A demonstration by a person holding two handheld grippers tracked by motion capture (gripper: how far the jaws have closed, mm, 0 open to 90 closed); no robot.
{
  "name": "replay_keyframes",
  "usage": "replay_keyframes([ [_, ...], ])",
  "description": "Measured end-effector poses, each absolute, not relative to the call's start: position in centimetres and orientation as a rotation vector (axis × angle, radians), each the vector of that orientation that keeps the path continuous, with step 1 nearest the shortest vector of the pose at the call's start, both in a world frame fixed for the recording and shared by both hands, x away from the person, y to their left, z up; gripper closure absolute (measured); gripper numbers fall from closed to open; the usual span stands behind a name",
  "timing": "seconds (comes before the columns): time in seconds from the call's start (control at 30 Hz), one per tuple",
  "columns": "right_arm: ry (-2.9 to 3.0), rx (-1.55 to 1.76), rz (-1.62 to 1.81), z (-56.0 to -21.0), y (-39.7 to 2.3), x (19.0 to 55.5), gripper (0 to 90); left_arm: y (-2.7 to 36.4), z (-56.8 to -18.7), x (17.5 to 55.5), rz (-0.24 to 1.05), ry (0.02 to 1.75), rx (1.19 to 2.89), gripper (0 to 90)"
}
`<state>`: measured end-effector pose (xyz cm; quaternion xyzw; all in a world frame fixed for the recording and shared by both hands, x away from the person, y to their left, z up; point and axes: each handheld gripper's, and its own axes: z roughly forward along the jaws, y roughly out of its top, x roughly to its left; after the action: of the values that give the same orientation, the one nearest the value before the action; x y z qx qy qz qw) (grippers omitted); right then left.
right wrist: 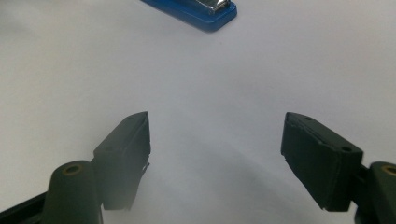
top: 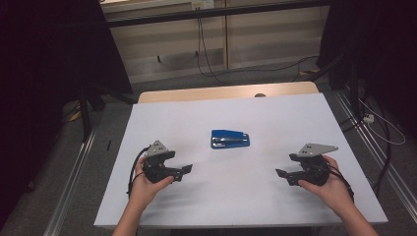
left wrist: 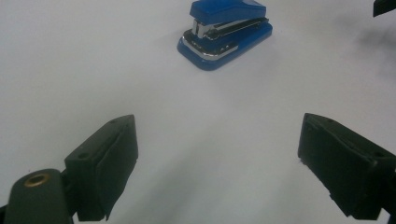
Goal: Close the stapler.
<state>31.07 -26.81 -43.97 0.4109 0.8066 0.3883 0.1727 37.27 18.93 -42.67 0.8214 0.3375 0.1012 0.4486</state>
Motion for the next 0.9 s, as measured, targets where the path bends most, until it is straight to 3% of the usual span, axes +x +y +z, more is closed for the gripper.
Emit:
replay_keyframes([
  [0.9, 2.279, 1.163, 1.094, -44.4, -27.8, 29.7, 23.1, 21.8, -43.4, 35.6, 0.252, 0.853, 2.052, 8.8],
])
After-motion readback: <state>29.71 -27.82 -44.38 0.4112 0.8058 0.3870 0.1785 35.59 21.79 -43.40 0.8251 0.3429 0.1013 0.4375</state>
